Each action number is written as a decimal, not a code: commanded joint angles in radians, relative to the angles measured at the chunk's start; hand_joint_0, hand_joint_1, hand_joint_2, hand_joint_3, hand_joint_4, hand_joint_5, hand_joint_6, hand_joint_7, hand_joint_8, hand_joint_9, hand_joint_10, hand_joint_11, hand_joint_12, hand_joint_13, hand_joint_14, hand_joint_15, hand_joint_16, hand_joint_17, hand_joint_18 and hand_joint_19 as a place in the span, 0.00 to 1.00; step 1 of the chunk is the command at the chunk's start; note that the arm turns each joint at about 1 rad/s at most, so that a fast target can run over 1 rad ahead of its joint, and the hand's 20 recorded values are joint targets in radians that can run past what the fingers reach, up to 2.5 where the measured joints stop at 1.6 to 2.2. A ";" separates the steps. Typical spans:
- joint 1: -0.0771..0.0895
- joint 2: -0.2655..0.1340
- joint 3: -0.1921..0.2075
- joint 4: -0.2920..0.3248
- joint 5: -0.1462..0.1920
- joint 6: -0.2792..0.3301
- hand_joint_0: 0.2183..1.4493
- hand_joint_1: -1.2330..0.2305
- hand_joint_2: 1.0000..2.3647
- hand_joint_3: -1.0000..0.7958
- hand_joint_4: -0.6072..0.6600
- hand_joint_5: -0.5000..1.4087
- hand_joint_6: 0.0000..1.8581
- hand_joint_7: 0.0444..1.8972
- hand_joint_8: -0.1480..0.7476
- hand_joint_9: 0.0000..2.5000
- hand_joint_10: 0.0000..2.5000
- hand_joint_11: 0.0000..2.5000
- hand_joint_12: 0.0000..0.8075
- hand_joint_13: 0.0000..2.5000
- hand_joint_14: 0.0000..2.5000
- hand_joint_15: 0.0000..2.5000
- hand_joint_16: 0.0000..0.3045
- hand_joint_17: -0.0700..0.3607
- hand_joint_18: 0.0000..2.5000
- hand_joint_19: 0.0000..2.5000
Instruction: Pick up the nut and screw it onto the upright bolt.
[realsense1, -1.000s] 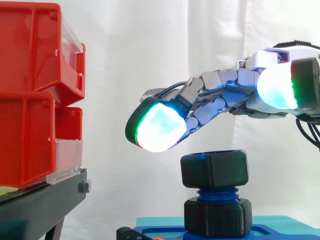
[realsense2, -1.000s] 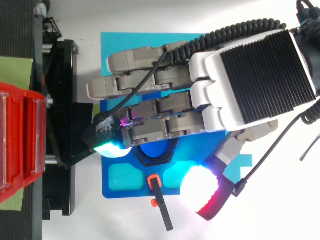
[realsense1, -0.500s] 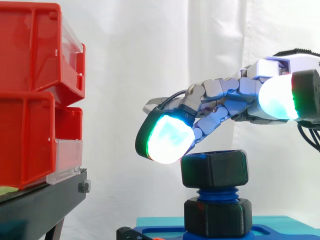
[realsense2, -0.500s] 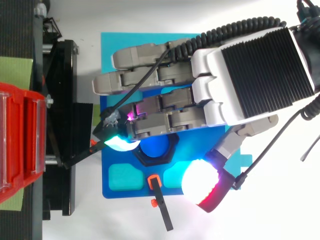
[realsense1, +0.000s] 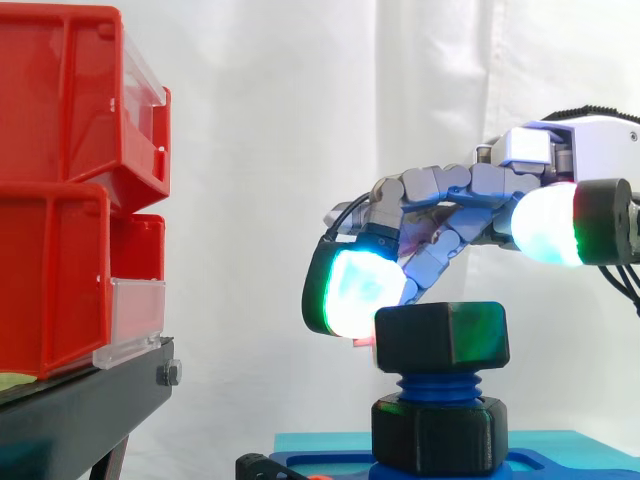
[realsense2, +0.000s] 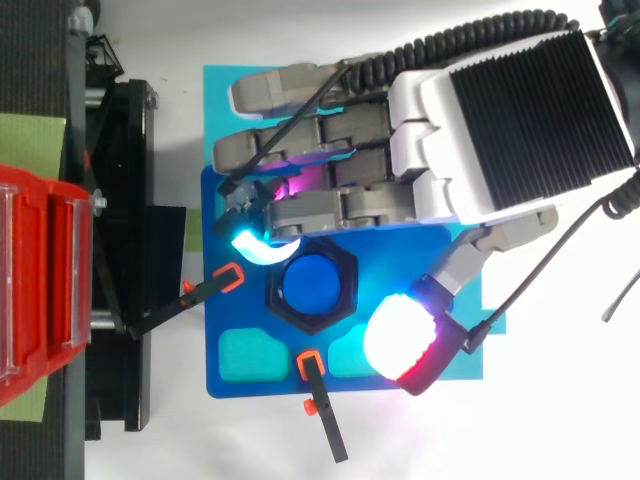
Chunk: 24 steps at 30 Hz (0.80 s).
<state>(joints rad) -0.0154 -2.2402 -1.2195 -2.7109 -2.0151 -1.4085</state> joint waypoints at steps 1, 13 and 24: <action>-0.009 -0.001 0.000 0.002 -0.007 -0.006 0.26 0.69 0.00 0.28 0.57 0.28 0.32 0.74 0.44 0.36 0.00 0.00 0.29 0.23 0.00 0.00 0.06 0.26 0.05 0.00; -0.029 0.001 0.000 0.014 -0.021 -0.013 0.27 0.66 0.00 0.28 0.51 0.29 0.37 0.62 0.43 0.57 0.00 0.00 0.18 0.39 0.00 0.01 0.01 0.19 0.23 0.00; -0.035 0.001 0.012 0.026 -0.031 -0.012 0.25 0.69 0.00 0.28 0.65 0.26 0.27 0.64 0.43 0.46 0.00 0.00 0.27 0.29 0.00 0.00 0.06 0.25 0.14 0.00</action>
<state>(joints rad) -0.0507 -2.2397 -1.2142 -2.6832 -2.0443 -1.4205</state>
